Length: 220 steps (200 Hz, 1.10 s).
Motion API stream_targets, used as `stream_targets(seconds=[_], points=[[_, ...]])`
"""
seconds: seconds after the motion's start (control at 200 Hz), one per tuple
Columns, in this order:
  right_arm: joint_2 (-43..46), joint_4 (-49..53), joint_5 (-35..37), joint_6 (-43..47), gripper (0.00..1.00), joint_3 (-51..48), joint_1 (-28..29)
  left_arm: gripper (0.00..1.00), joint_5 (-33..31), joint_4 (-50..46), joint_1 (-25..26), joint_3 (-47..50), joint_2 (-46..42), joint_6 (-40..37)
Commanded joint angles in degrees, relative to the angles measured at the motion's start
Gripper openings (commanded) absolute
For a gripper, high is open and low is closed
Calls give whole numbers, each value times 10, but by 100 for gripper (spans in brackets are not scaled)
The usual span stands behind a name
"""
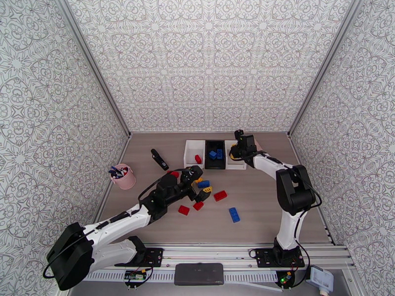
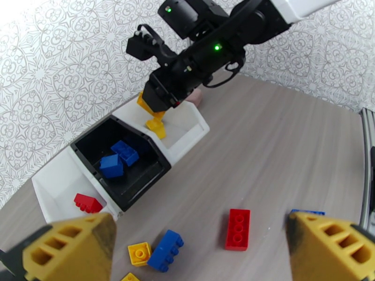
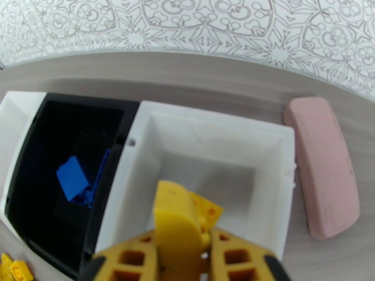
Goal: Sort the legos into containers by color
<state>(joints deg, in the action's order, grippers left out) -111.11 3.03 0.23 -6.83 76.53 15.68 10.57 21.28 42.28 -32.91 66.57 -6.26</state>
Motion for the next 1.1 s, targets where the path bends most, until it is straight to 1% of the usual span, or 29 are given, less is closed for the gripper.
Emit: stream_targets(seconds=[0.0,0.09,0.145,0.195,0.305,0.385,0.47,0.55,0.65,0.795,0.86,1.01,1.095], points=[[16,-11,-2,3,29,1,-2,100,-8,5,3,-9,1,-8],[27,-15,3,10,30,-6,-2,100,-7,-5,3,-3,-8,-10],[33,-13,5,15,35,-9,-2,100,-6,-12,2,0,-15,-13],[38,-11,5,16,43,-11,-2,100,-6,-20,1,3,-21,-14],[51,-2,-7,17,58,-14,-2,100,-8,-27,-1,9,-35,-12],[66,-1,-15,17,65,-22,-2,100,-9,-30,-2,13,-44,-9],[89,-8,-24,18,71,-44,-3,100,-11,-35,-2,16,-52,-6],[120,-21,-37,25,74,-72,-2,100,-13,-45,-2,17,-60,-3],[162,-28,-56,38,82,-110,-2,100,-13,-58,-3,20,-74,-2],[227,-23,-73,65,86,-165,-2,100,-14,-91,-4,23,-93,0],[256,-27,-100,75,89,-191,-2,100,-16,-103,-6,27,-103,3],[305,-16,-215,133,90,-228,-2,100,-34,-127,-13,33,-122,10],[323,1,-264,154,90,-235,0,100,-43,-150,-18,31,-129,9]])
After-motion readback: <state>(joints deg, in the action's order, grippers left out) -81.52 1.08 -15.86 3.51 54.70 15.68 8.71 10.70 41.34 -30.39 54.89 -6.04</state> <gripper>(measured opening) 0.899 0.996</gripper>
